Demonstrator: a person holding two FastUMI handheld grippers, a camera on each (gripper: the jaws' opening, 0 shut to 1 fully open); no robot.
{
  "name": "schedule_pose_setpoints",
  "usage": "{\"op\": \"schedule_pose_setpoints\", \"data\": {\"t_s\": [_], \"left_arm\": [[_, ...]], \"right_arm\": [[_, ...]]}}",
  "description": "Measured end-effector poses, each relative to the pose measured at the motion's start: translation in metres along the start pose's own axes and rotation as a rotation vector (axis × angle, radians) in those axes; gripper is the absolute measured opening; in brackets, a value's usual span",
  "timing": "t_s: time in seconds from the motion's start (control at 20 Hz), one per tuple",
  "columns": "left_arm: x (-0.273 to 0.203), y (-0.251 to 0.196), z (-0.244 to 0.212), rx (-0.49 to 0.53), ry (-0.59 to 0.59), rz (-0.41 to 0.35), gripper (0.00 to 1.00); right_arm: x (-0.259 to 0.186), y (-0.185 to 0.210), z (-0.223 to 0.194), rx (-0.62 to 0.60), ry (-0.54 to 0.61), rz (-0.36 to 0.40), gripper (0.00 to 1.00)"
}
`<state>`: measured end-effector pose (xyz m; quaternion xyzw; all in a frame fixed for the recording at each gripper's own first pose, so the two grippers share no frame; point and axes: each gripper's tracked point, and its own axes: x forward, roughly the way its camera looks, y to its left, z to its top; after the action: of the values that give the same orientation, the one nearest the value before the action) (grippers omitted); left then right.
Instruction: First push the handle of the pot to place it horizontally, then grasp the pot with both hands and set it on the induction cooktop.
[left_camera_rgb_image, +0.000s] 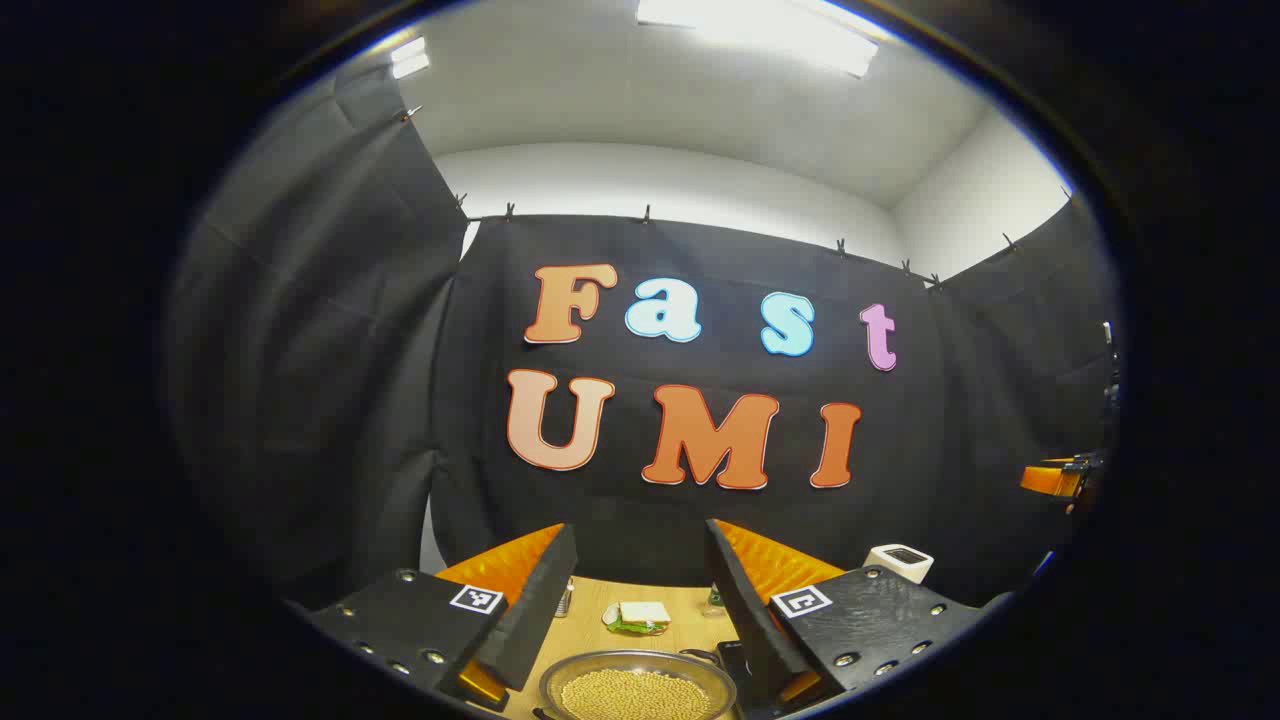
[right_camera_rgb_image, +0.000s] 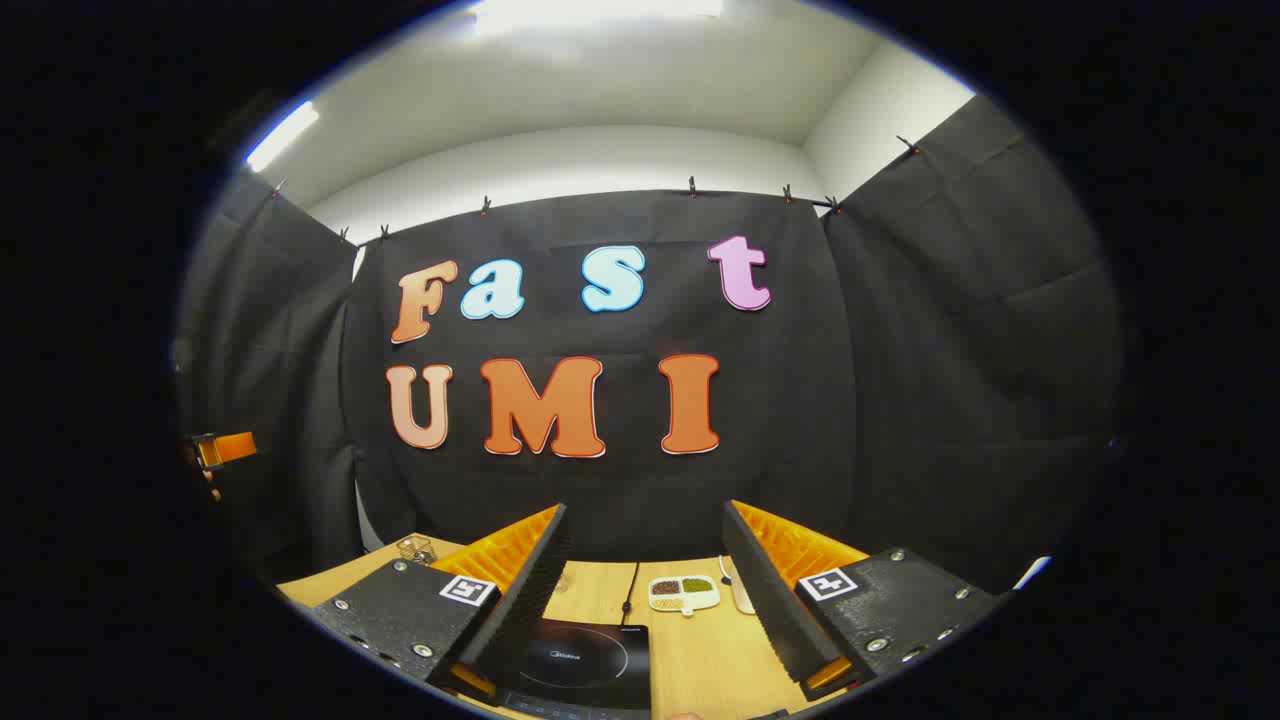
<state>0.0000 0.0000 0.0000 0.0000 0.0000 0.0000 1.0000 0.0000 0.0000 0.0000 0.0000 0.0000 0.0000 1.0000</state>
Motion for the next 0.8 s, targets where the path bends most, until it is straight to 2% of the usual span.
{"op": "schedule_pose_setpoints", "data": {"t_s": [0.25, 0.8], "left_arm": [[0.001, -0.007, -0.006, -0.022, 0.022, -0.015, 0.81], [0.002, -0.015, -0.003, 0.034, 0.028, -0.034, 0.82]], "right_arm": [[0.003, 0.002, 0.004, 0.002, -0.011, 0.009, 0.95], [0.009, 0.001, -0.001, 0.015, -0.018, 0.017, 0.95]]}}
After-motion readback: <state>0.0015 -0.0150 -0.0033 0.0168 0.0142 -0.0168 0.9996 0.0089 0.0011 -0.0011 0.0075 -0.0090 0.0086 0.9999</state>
